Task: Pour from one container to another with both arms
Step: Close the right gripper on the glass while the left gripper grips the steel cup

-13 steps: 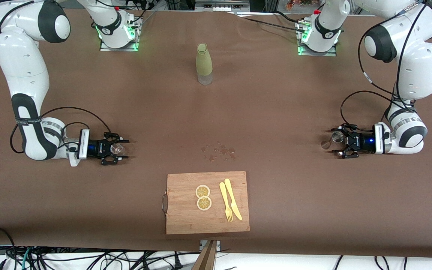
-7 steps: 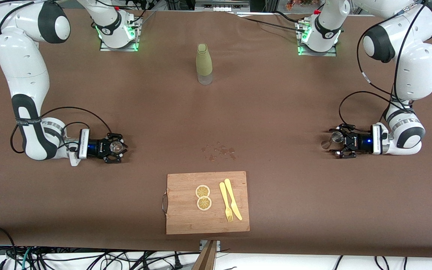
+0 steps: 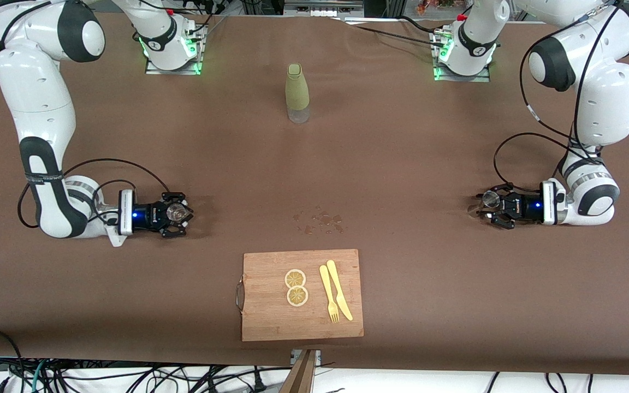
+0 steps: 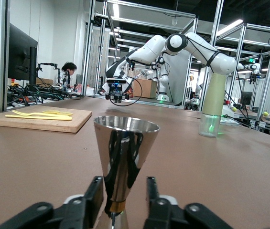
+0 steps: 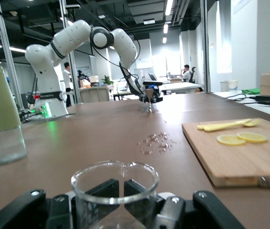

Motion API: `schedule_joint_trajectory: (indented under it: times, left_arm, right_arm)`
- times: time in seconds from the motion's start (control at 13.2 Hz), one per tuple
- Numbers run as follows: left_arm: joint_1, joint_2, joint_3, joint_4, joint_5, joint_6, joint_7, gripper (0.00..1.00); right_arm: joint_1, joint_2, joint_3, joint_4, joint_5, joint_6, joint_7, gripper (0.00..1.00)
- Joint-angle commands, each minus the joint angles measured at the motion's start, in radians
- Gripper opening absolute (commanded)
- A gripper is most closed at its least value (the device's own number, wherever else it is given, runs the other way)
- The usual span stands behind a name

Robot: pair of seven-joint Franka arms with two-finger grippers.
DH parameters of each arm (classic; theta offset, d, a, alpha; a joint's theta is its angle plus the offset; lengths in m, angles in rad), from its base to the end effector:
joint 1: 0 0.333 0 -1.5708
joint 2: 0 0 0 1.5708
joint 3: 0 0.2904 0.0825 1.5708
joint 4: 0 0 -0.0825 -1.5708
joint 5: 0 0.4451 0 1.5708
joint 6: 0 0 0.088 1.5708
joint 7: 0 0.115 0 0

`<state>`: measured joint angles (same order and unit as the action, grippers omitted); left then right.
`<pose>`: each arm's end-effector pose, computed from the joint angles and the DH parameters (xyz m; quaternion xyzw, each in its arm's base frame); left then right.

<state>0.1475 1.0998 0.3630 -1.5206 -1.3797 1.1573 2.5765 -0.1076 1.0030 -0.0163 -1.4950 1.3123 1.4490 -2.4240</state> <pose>0.5725 0.1551 -0.0080 0.5303 -0.4914 0.4445 0.5289 0.6500 0.0414 0.0336 -0.5004 -0.5327 -0.4146 0.5422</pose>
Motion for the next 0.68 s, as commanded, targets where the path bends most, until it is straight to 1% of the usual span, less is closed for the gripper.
schedule_joint_trajectory:
  times: [0.0,0.15,0.45,0.6]
  left_arm:
    - [0.001,0.006,0.002,-0.007,-0.025,0.004,0.039,0.0]
    - [0.001,0.005,0.004,0.0,-0.018,0.008,0.042,0.0]
    - [-0.014,-0.009,-0.001,0.013,-0.045,0.008,0.028,0.0]
    - [-0.049,-0.029,-0.001,0.026,-0.052,0.008,0.027,0.0]
  right_arm:
    - [0.038,0.006,0.033,0.056,0.013,-0.009,0.051,0.0]
    - [0.09,-0.036,0.032,0.064,0.01,0.023,0.107,0.0]
    - [0.192,-0.148,0.029,0.062,-0.001,0.181,0.238,0.0]
    - [0.241,-0.181,0.029,0.062,-0.002,0.258,0.313,0.0]
